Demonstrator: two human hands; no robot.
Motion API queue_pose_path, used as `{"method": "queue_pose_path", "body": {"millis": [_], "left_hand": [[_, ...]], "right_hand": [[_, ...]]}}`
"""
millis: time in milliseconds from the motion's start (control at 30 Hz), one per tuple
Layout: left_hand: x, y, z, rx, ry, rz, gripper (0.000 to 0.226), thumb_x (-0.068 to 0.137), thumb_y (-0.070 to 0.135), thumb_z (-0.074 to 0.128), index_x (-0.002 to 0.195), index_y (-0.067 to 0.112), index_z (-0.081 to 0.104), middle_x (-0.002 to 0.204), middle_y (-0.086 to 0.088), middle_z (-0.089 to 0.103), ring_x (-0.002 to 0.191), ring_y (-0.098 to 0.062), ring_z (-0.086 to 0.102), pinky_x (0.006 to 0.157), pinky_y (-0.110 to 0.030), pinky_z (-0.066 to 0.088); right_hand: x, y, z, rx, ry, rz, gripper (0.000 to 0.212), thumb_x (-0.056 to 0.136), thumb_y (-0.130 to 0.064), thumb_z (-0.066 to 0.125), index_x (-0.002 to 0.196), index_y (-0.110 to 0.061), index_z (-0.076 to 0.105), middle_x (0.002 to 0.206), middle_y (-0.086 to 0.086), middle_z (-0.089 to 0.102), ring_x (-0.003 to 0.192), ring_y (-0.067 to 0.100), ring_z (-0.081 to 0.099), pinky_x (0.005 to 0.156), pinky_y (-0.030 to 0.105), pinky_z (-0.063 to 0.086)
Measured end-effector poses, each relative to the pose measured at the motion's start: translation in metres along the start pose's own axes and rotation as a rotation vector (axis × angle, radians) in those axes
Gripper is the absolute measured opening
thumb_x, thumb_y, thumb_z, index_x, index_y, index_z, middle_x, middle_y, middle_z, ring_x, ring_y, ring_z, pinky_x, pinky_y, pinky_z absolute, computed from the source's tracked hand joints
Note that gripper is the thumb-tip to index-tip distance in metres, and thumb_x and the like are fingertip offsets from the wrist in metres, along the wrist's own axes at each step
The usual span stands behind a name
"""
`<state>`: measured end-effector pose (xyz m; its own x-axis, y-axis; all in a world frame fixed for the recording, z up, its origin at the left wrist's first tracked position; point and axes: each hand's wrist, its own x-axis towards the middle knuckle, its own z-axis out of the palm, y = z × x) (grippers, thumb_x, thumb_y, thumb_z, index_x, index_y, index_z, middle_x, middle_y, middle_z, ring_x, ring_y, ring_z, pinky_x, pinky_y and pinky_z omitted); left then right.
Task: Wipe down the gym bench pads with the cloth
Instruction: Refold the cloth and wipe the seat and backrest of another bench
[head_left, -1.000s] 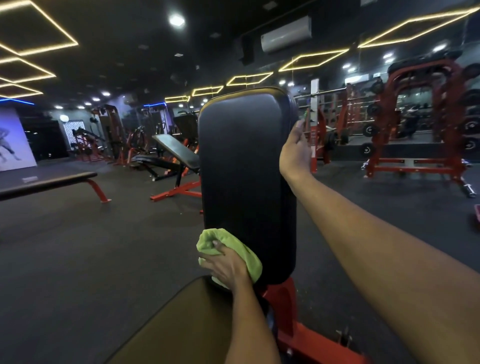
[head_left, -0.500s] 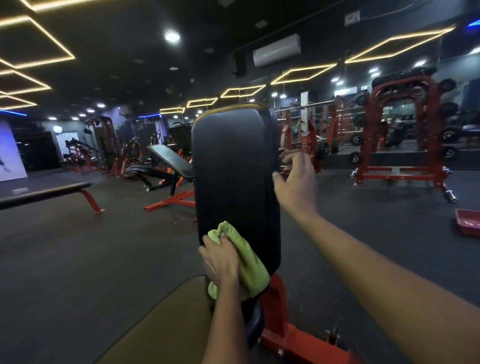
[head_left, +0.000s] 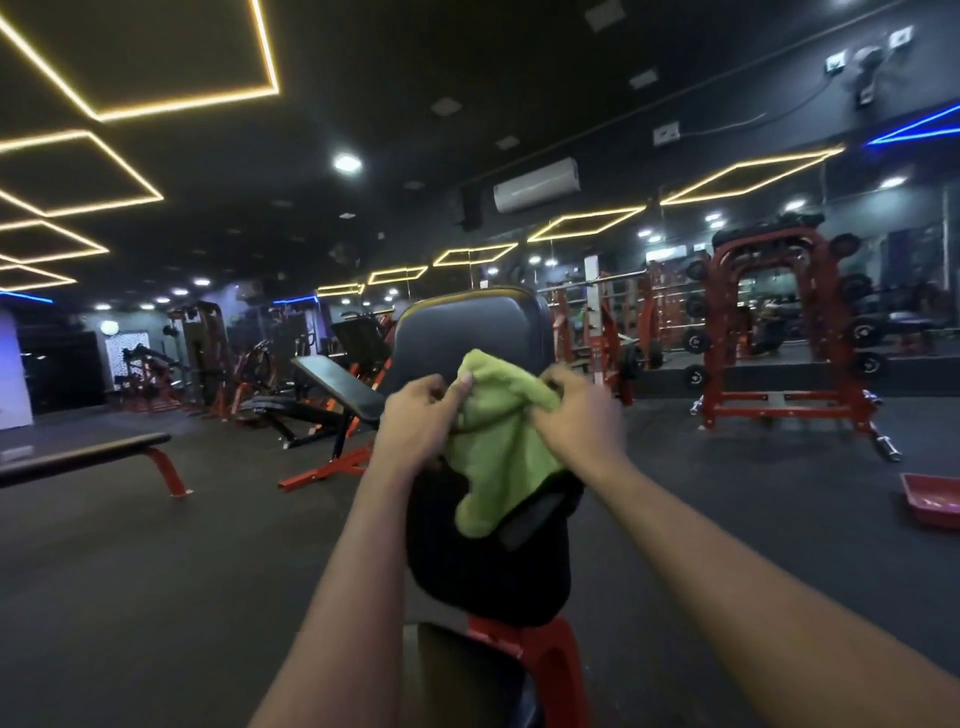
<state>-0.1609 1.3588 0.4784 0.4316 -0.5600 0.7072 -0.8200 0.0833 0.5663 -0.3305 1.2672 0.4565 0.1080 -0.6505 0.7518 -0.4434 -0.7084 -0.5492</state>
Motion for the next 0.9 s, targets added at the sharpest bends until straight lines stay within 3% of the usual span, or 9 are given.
{"method": "queue_pose_path", "body": {"millis": [100,200,267,300,400,467,567,733,900], "left_hand": [[0.031,0.015,-0.010,-0.050,-0.028,0.165,0.031,0.097,0.040,0.056,0.078,0.017,0.048,0.075,0.000,0.058,0.076,-0.028,0.063,0.060,-0.049,0.056],[0.063,0.021,-0.009,-0.019,-0.023,0.301,0.014,0.099,0.028,0.055,0.089,0.019,0.055,0.077,0.003,0.059,0.072,-0.016,0.062,0.061,-0.043,0.057],[0.085,0.012,-0.007,0.015,0.069,0.334,0.009,0.098,0.027,0.055,0.096,0.019,0.059,0.087,0.004,0.061,0.080,-0.016,0.059,0.071,-0.035,0.050],[0.095,0.002,-0.006,0.025,0.121,0.322,0.010,0.097,0.028,0.054,0.099,0.020,0.060,0.093,0.003,0.061,0.086,-0.018,0.058,0.075,-0.034,0.046],[0.122,-0.033,-0.004,0.040,0.121,0.237,0.022,0.099,0.034,0.050,0.114,0.023,0.059,0.118,-0.002,0.058,0.112,-0.025,0.054,0.087,-0.036,0.040],[0.136,-0.054,-0.002,0.095,0.036,0.207,0.035,0.101,0.043,0.042,0.132,0.031,0.053,0.140,-0.001,0.048,0.131,-0.028,0.041,0.101,-0.042,0.035],[0.155,-0.075,0.001,0.123,-0.052,0.171,0.048,0.100,0.055,0.029,0.146,0.044,0.038,0.160,0.001,0.027,0.146,-0.030,0.026,0.117,-0.050,0.021],[0.145,-0.103,0.022,-0.122,-0.066,-0.031,0.065,0.096,0.068,0.022,0.155,0.042,0.010,0.163,-0.007,0.020,0.147,-0.032,0.023,0.119,-0.054,0.020],[0.099,-0.133,0.053,-0.246,0.040,-0.197,0.072,0.099,0.064,0.023,0.158,0.028,0.006,0.162,-0.008,0.024,0.147,-0.034,0.026,0.117,-0.043,0.021]], "right_hand": [[0.053,-0.026,-0.014,-0.073,0.270,-0.112,0.025,0.082,-0.012,0.068,0.089,-0.029,0.050,0.068,-0.011,0.051,0.072,0.022,0.057,0.073,0.034,0.041],[0.099,-0.036,-0.012,-0.184,0.397,-0.105,0.019,0.088,-0.016,0.069,0.101,-0.028,0.061,0.100,-0.005,0.053,0.104,0.019,0.053,0.100,0.044,0.032],[0.115,-0.036,0.001,-0.163,0.373,-0.008,0.018,0.095,-0.036,0.065,0.113,-0.033,0.068,0.123,0.001,0.050,0.122,0.022,0.044,0.102,0.046,0.026],[0.115,-0.034,0.012,-0.128,0.298,0.042,0.031,0.098,-0.050,0.056,0.125,-0.039,0.065,0.135,0.004,0.048,0.131,0.025,0.040,0.106,0.050,0.023],[0.100,-0.029,0.049,0.066,0.055,0.087,0.084,0.085,-0.088,0.032,0.158,-0.049,0.013,0.169,0.005,0.012,0.154,0.036,0.011,0.113,0.070,0.013],[0.100,-0.023,0.055,0.120,0.065,0.075,0.104,0.071,-0.097,0.041,0.156,-0.050,0.005,0.168,0.006,0.015,0.151,0.042,0.021,0.112,0.066,0.027],[0.105,-0.016,0.053,0.103,0.193,0.071,0.097,0.071,-0.089,0.057,0.151,-0.048,0.023,0.145,0.008,0.049,0.124,0.036,0.057,0.099,0.051,0.049],[0.069,0.006,0.071,0.170,0.306,0.076,0.094,0.075,-0.085,0.053,0.155,-0.047,0.023,0.136,0.003,0.059,0.118,0.030,0.062,0.098,0.049,0.051],[0.019,0.032,0.085,0.209,0.309,0.105,0.089,0.078,-0.079,0.057,0.155,-0.044,0.029,0.126,0.002,0.064,0.113,0.029,0.064,0.094,0.047,0.052]]}}
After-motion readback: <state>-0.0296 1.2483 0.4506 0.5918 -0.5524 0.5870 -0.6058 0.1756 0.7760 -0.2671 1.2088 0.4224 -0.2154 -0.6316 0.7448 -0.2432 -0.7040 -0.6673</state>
